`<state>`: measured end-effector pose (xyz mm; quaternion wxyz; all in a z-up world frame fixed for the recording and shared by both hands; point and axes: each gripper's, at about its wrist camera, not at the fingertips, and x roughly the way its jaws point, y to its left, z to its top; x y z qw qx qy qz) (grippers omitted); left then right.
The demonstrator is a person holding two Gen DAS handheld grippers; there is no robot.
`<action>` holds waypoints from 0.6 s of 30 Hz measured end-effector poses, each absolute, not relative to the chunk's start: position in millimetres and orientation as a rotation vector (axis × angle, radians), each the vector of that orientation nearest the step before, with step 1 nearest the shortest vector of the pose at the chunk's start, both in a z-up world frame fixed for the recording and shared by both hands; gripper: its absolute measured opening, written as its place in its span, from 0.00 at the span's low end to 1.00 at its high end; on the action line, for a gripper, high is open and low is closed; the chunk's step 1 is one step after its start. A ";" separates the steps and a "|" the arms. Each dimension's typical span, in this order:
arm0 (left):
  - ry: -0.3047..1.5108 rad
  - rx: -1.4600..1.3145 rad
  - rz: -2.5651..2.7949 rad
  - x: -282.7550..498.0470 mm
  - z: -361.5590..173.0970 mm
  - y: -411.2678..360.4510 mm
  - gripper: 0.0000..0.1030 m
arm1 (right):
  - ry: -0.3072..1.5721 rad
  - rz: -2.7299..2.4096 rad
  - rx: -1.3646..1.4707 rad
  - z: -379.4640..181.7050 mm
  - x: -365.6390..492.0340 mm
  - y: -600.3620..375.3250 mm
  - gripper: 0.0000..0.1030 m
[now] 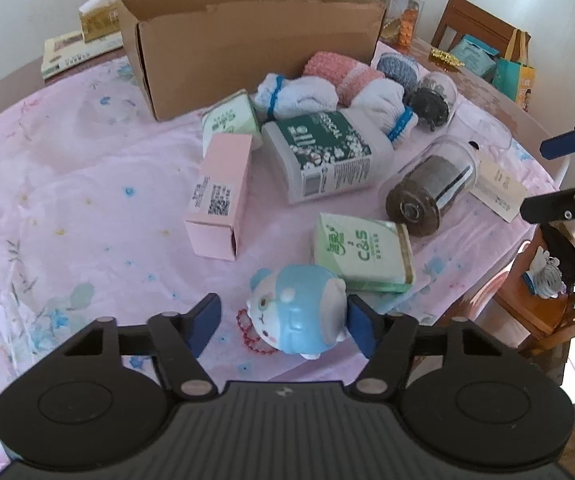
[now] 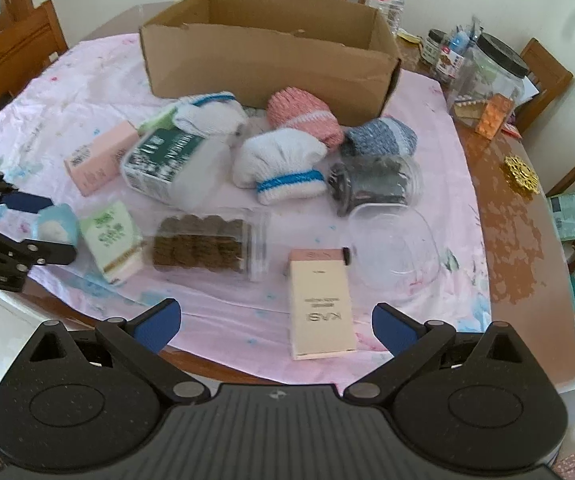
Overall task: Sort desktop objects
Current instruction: 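Grasp the blue figurine with left tool while right tool grasps the clear cookie jar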
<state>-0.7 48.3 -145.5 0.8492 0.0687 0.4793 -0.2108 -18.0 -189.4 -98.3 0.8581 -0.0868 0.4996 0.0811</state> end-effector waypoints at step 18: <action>1.025 0.124 -0.411 4.7 -148.3 43.0 0.58 | 1.050 0.260 -0.109 -106.9 8.2 -201.8 1.00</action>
